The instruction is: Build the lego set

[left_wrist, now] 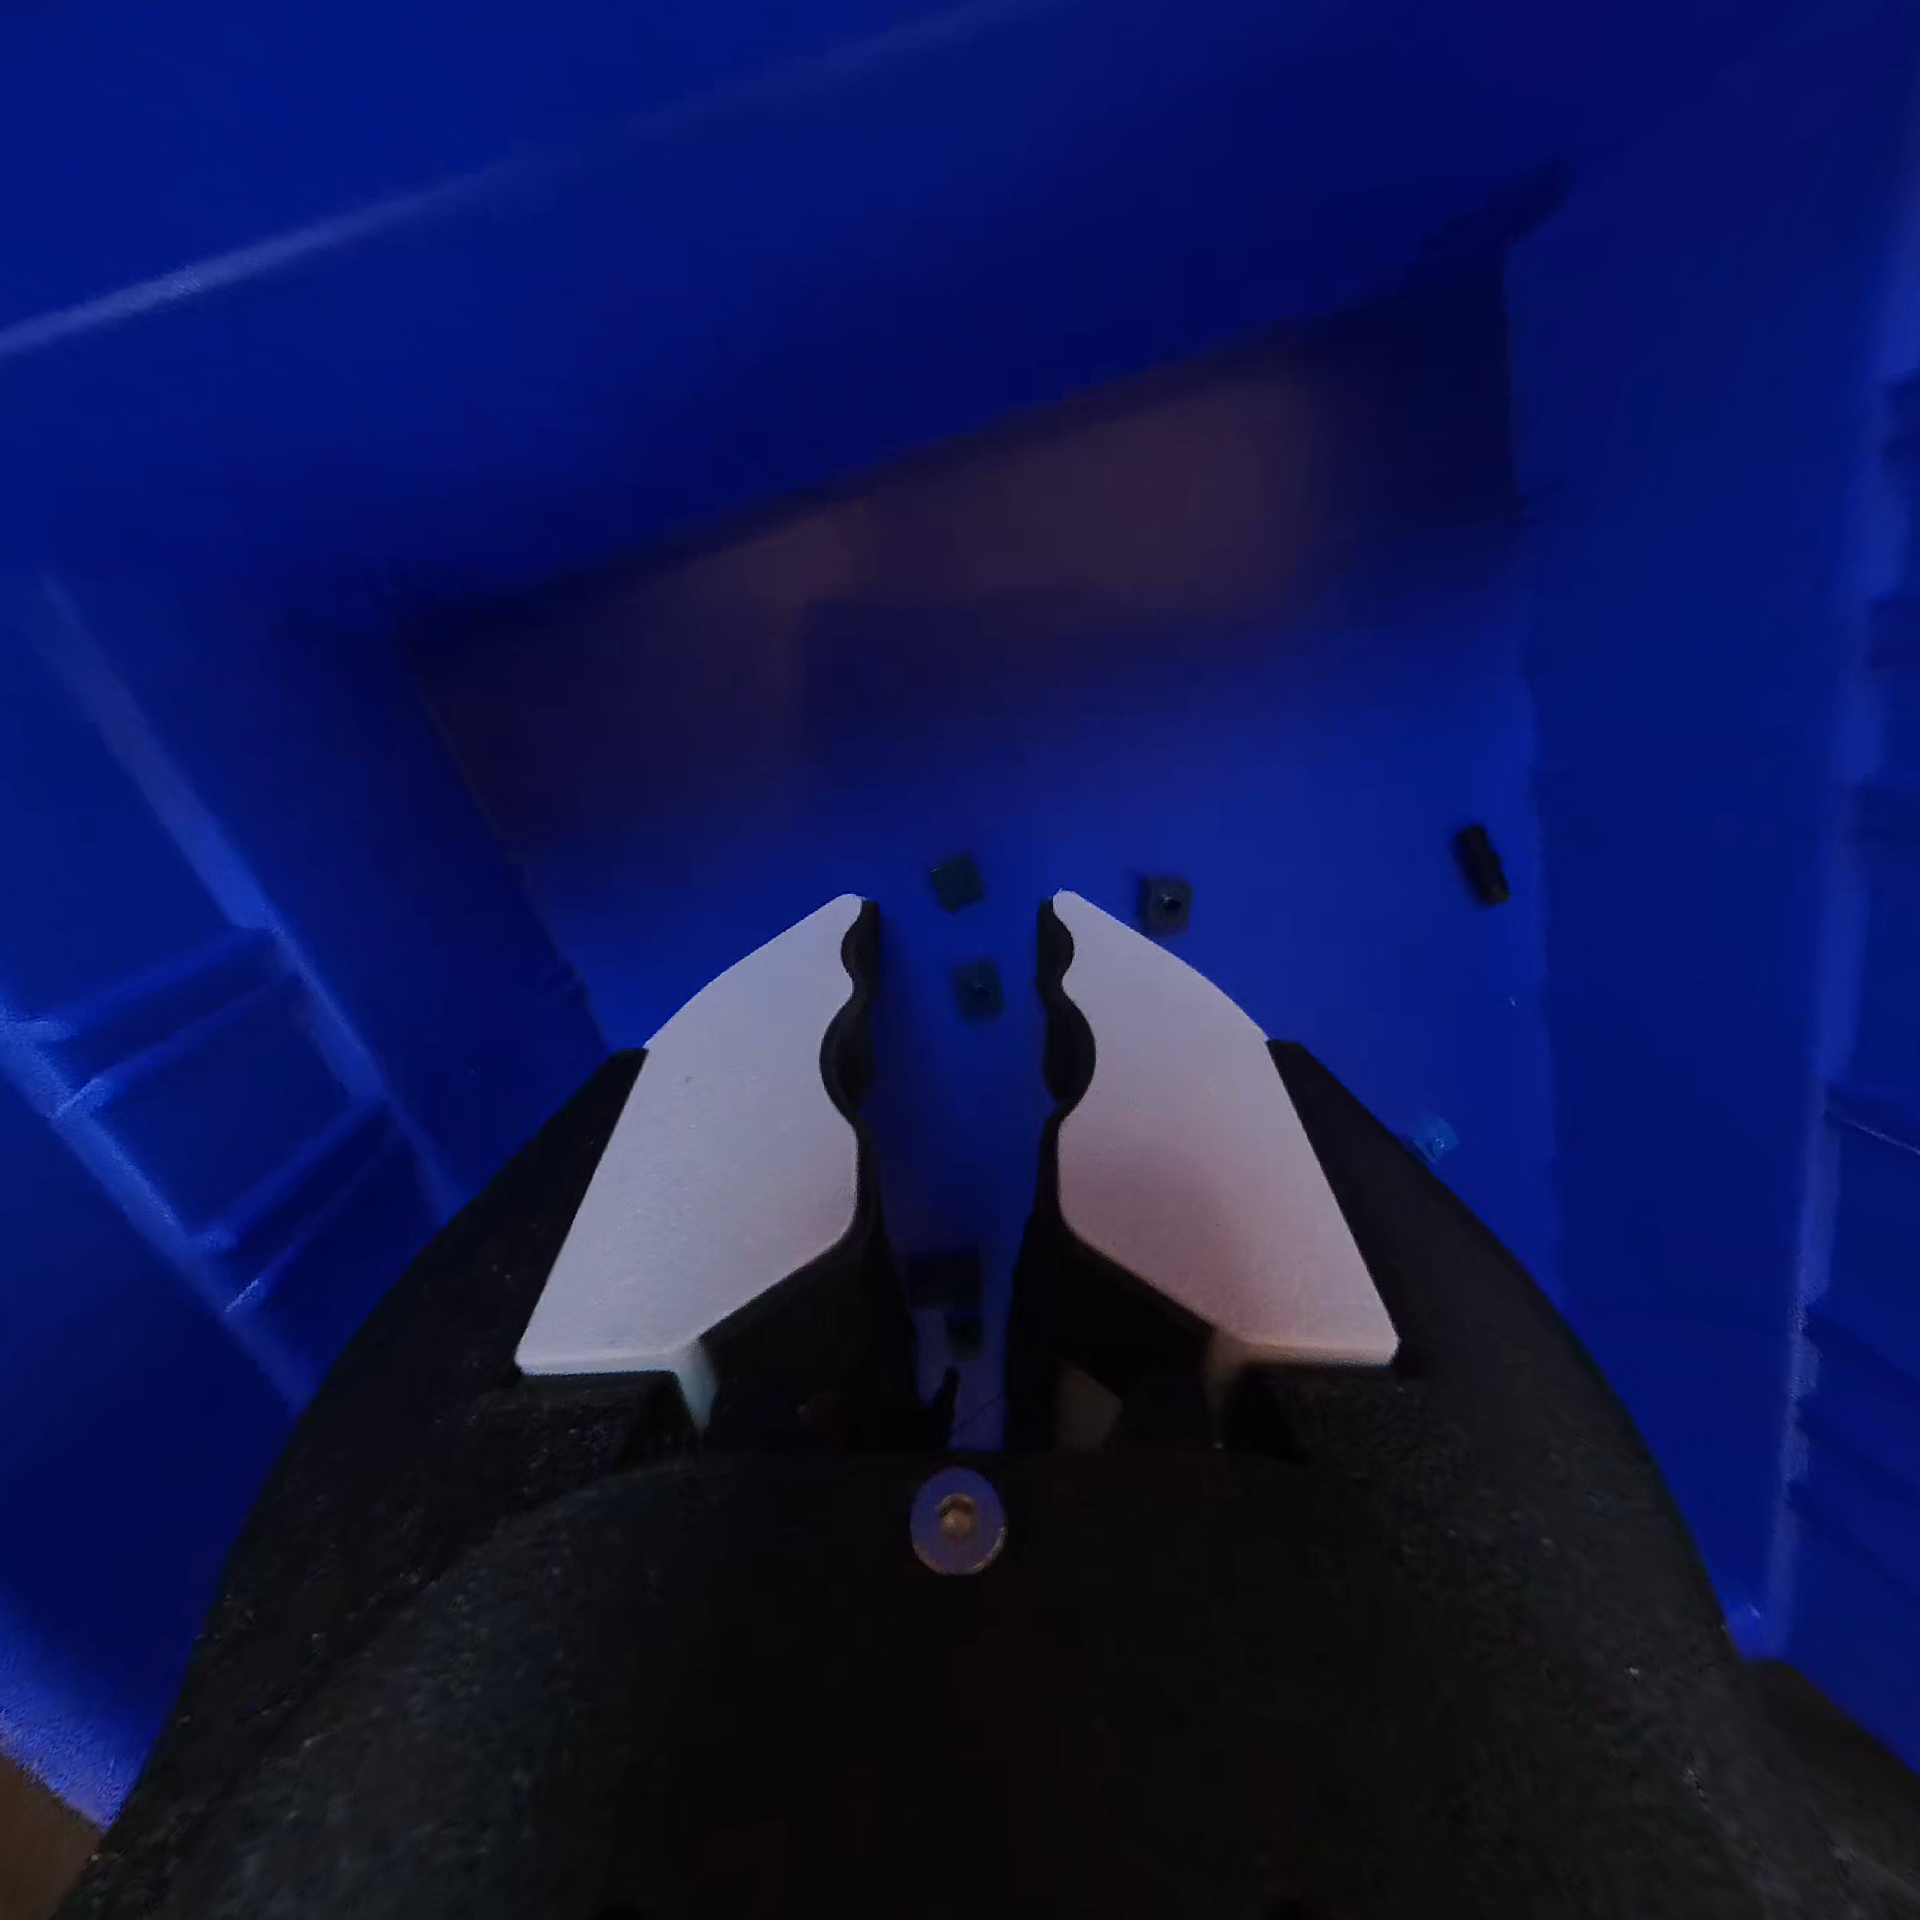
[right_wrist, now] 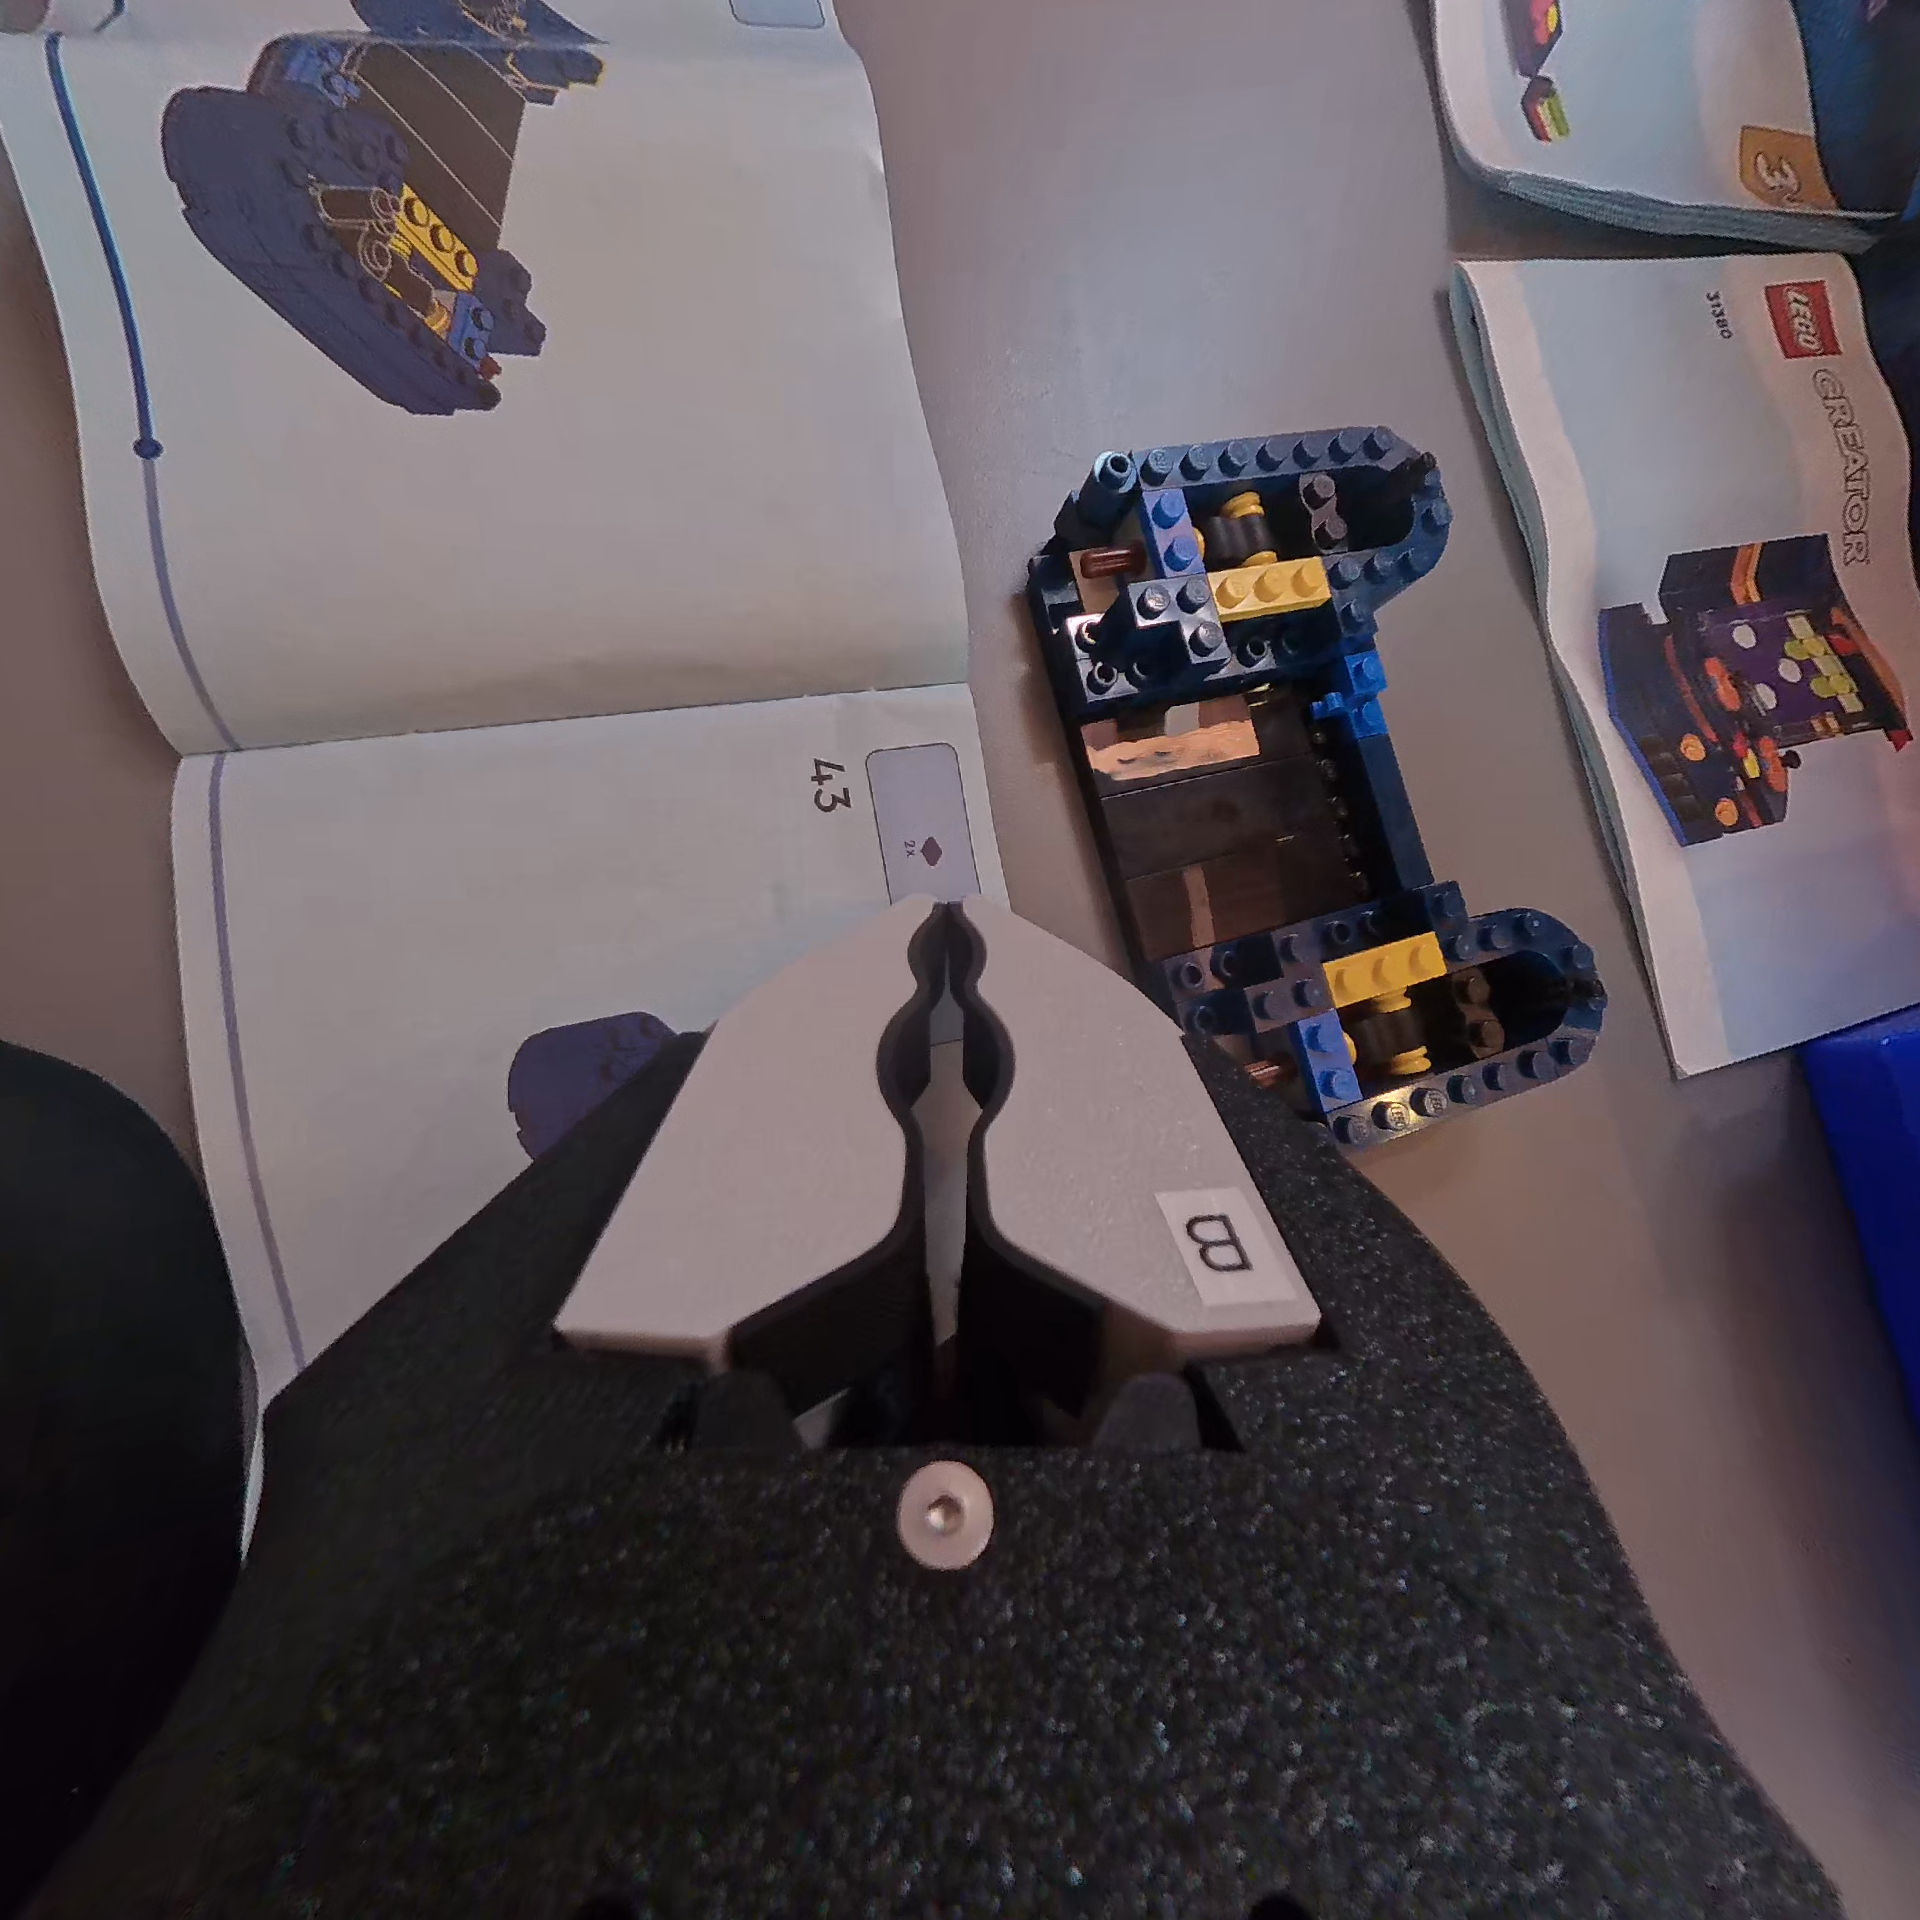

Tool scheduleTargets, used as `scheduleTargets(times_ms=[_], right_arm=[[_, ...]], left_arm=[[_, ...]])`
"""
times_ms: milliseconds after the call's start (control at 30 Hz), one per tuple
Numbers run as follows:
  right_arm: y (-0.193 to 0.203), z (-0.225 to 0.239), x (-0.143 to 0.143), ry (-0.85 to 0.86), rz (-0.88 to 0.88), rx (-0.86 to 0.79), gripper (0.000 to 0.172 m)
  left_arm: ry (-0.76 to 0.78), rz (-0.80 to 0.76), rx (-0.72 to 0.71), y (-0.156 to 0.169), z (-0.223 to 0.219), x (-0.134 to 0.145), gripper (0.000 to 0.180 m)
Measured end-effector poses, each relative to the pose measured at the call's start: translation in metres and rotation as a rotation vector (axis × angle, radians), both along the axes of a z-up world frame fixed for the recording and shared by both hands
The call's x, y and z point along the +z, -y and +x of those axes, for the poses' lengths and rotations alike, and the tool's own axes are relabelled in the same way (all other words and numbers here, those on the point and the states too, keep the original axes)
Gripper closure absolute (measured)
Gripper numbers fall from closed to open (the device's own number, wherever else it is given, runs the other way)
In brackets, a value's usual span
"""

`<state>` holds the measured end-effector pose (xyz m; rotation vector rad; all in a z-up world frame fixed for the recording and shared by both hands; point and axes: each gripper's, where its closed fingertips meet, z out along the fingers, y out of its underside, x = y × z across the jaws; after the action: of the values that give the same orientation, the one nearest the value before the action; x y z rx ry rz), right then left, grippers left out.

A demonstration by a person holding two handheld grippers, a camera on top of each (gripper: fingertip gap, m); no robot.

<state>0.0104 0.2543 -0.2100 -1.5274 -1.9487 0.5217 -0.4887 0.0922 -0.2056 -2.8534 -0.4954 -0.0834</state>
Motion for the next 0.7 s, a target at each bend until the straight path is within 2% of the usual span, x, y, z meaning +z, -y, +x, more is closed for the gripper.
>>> scheduleTargets(times_ms=[367, 700], right_arm=[[0.000, 0.000, 0.000, 0.000, -0.001, 0.000, 0.172], [0.000, 0.000, 0.000, 0.000, -0.002, 0.000, 0.172]], left_arm=[[-0.004, 0.004, 0.025, -0.001, -0.007, 0.000, 0.153], [-0.083, -0.033, 0.045, 0.003, -0.016, 0.000, 0.161]])
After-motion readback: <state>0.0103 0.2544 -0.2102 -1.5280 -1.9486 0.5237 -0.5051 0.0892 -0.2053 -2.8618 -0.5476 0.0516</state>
